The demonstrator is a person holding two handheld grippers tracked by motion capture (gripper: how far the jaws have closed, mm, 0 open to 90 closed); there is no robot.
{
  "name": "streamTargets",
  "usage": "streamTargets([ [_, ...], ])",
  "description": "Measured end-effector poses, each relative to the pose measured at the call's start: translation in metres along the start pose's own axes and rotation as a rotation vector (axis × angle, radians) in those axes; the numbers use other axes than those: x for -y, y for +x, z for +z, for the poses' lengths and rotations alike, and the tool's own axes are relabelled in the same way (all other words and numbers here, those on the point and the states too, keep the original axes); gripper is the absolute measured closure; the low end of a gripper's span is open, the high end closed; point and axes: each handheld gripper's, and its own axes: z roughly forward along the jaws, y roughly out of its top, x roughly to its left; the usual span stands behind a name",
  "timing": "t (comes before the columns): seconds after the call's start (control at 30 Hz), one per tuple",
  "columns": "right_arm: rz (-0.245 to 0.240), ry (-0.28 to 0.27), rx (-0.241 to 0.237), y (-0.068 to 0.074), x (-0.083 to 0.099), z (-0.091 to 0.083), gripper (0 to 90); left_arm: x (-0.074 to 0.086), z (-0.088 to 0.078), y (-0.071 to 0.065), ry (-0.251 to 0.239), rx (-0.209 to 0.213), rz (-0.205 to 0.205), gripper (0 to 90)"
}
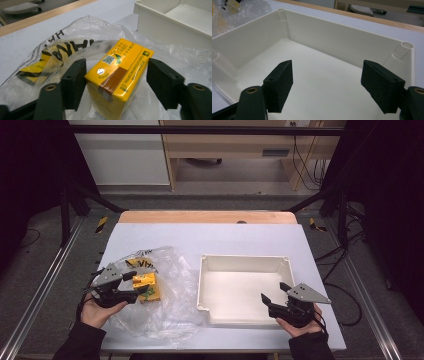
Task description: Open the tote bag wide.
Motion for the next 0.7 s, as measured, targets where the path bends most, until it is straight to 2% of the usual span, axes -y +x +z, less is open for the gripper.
streamTargets([
  [0.07, 0.000, 0.000, 0.001, 0.000, 0.000, 0.000, 25.8, 0.000, -0.002, -0.002, 0.006, 0.002, -0.002, 40.4],
  [0.23, 0.001, 0.000, 0.002, 0.000, 0.000, 0.000, 25.8, -0.001, -0.001, -0.002, 0.015, 0.001, 0.004, 40.9],
  [0.27, 0.000, 0.000, 0.001, 0.000, 0.000, 0.000, 25.8, -0.001, 0.001, -0.001, 0.004, 0.016, 0.003, 39.6],
  [0.37, 0.002, 0.004, 0.000, -0.001, 0.000, 0.001, 25.8, -0.002, 0.006, 0.000, 0.012, 0.012, 0.012, 32.7],
  [0.43, 0.002, 0.007, 0.001, -0.001, 0.001, 0.001, 25.8, -0.002, 0.012, -0.001, 0.020, 0.021, 0.018, 32.9],
  [0.6, 0.000, 0.008, -0.001, -0.001, 0.001, 0.002, 25.8, -0.002, 0.019, -0.002, 0.049, 0.022, 0.046, 37.1],
  [0.7, -0.001, 0.011, -0.001, -0.001, 0.001, 0.002, 25.8, -0.002, 0.016, -0.002, 0.054, 0.028, 0.037, 48.5],
])
